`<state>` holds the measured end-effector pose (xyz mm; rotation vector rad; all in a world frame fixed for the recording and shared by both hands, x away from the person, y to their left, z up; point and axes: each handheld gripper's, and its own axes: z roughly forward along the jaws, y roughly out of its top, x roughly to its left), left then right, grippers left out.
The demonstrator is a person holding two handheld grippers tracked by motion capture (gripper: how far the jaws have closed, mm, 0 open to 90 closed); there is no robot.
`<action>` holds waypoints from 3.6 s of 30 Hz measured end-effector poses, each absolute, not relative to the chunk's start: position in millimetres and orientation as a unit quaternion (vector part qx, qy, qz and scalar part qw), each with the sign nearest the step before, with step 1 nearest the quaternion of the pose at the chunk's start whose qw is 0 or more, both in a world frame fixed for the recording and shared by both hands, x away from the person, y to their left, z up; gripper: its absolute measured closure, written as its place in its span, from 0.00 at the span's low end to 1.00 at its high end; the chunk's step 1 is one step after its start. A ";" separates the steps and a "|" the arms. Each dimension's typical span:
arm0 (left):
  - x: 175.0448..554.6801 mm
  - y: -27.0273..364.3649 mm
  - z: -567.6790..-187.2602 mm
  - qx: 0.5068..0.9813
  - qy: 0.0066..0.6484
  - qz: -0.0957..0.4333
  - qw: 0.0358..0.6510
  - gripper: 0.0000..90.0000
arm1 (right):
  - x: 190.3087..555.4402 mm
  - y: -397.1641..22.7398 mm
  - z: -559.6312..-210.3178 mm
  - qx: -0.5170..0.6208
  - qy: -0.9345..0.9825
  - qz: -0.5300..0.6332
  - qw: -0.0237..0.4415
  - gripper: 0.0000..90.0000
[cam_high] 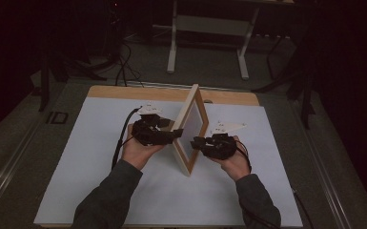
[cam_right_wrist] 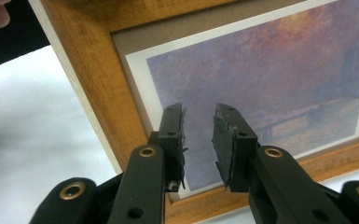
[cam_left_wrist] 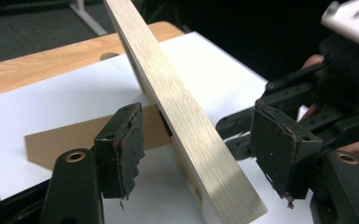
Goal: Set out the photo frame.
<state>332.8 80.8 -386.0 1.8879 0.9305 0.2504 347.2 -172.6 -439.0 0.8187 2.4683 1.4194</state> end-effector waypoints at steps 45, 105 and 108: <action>349.2 116.6 -395.4 0.777 0.405 0.099 0.471 0.79 | 350.8 -188.4 -435.3 0.294 0.827 0.465 0.113 0.80; 334.5 161.3 -416.9 0.769 0.378 0.123 0.500 0.72 | 405.0 -206.0 -421.0 0.356 0.795 0.453 0.189 0.69; 328.1 156.6 -417.2 0.765 0.385 0.156 0.492 0.73 | 409.3 -205.9 -420.0 0.361 0.794 0.452 0.190 0.69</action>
